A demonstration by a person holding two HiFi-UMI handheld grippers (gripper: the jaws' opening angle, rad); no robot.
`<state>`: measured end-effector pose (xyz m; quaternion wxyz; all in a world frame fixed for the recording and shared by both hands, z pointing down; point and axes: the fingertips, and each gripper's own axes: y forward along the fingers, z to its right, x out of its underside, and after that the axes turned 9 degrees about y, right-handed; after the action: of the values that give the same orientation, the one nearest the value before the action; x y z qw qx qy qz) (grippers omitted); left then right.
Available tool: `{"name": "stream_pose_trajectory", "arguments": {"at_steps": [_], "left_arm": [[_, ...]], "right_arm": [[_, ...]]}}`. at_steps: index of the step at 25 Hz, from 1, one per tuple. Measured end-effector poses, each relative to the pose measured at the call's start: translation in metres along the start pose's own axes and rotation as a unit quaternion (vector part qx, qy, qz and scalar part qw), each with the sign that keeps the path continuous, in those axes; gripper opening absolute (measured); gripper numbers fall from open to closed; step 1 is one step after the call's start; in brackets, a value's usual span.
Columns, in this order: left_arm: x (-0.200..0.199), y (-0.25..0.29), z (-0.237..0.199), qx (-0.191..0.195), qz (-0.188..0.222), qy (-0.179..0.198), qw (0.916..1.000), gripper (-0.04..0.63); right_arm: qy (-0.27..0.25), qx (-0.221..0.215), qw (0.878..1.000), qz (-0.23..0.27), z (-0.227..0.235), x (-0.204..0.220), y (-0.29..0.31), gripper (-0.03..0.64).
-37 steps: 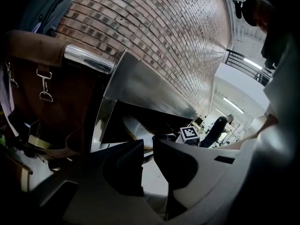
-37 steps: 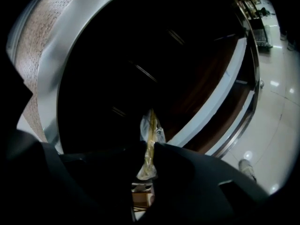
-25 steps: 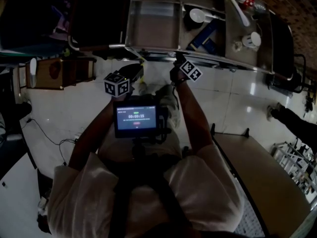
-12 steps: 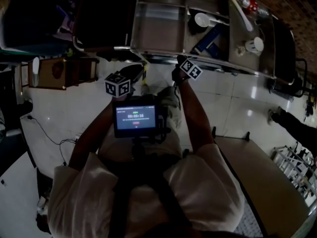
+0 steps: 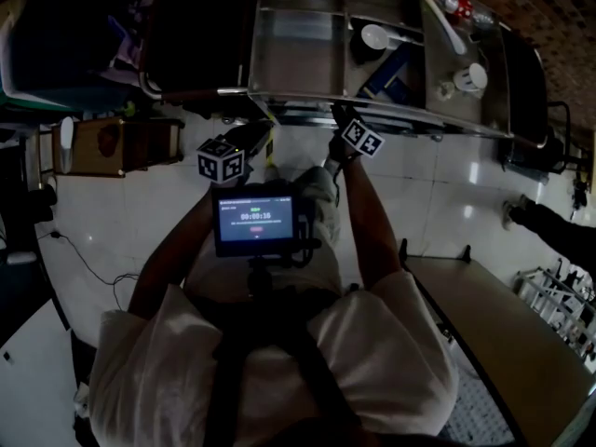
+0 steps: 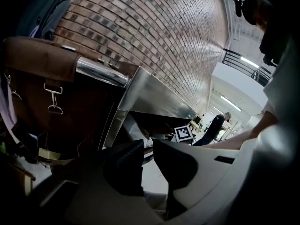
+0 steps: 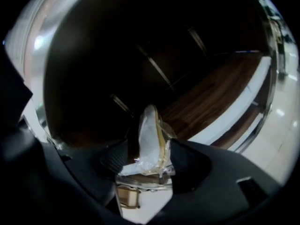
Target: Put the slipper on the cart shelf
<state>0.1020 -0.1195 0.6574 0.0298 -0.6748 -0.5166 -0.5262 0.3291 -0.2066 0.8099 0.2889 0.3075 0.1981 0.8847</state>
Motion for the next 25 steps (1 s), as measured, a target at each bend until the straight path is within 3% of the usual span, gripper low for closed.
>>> {"name": "stream_pose_trajectory", "arguments": {"at_steps": [5,7,10,14,20,25], "left_arm": [[0.004,0.000,-0.001,0.009,0.001,0.003,1.0000,0.060],[0.005,0.001,-0.002,0.011,0.002,0.003,0.9999,0.060],[0.008,0.001,-0.002,0.010,0.005,-0.002,0.9999,0.060],[0.013,-0.007,-0.001,0.011,0.017,-0.008,0.9998,0.060],[0.017,-0.013,-0.010,-0.004,0.039,-0.038,0.9985,0.060],[0.022,-0.031,-0.022,-0.016,0.070,-0.059,0.9957,0.060]], "right_arm": [[0.110,-0.079,0.991,-0.012,-0.006,0.009,-0.013,0.314],[0.130,-0.101,0.986,-0.017,-0.009,0.012,-0.017,0.314],[0.118,-0.101,0.988,-0.025,-0.019,0.016,-0.034,0.310],[0.103,-0.141,0.985,-0.007,-0.045,0.016,-0.072,0.293],[0.022,-0.178,0.983,0.046,-0.088,-0.016,-0.134,0.262],[-0.073,-0.169,0.981,0.062,-0.124,-0.025,-0.161,0.255]]}}
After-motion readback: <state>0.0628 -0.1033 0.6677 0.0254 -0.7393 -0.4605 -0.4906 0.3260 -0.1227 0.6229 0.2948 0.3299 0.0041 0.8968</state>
